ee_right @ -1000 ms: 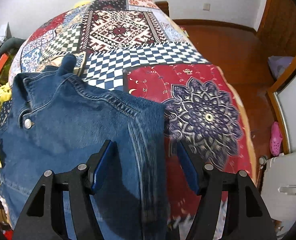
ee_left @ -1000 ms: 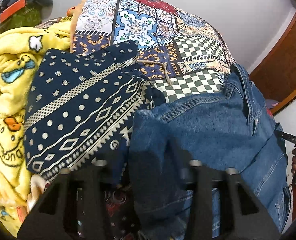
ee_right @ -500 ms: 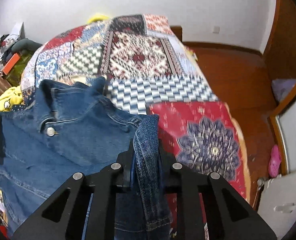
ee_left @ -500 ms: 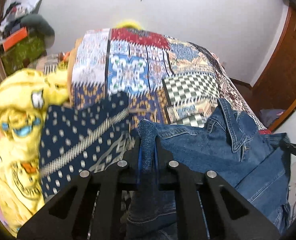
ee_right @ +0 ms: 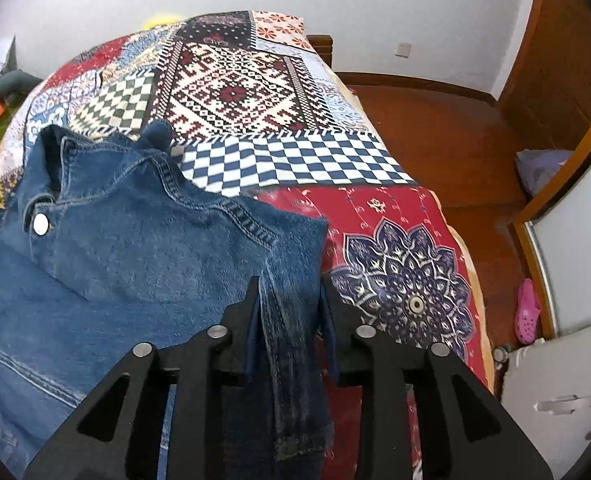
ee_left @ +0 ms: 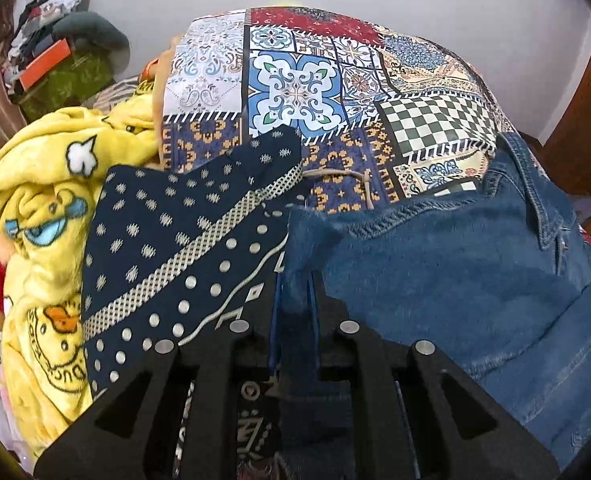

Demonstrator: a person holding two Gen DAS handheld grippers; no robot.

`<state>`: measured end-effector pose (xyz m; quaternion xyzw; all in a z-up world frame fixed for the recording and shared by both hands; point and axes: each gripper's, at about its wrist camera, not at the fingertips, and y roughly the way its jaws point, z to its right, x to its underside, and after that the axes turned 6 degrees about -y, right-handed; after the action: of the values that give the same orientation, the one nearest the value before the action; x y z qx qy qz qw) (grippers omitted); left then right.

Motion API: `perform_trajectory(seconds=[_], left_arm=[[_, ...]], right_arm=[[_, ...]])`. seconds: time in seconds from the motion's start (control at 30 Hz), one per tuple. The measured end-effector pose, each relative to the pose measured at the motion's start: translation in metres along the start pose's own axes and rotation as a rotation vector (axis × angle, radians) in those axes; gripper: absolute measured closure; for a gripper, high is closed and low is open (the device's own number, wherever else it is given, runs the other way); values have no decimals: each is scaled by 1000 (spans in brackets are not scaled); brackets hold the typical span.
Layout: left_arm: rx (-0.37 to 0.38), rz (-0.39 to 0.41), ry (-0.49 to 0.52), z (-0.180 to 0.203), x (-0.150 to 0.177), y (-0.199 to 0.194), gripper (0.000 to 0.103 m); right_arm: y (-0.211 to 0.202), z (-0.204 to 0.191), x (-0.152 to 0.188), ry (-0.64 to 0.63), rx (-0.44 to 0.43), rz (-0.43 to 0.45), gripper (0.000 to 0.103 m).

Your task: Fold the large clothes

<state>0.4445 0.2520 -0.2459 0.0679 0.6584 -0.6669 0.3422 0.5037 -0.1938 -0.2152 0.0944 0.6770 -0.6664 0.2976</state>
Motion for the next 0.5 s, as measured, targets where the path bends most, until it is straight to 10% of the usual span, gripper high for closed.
perform_trajectory(seconds=[0.4,0.5], left_arm=[[47,91,156,16,24,-107,89],[64,113,194,19,40,-140,61]], right_arm=[[-89,-18,21,-45,-11,53,39],[-126,-24,33,-54,-14,118,28]])
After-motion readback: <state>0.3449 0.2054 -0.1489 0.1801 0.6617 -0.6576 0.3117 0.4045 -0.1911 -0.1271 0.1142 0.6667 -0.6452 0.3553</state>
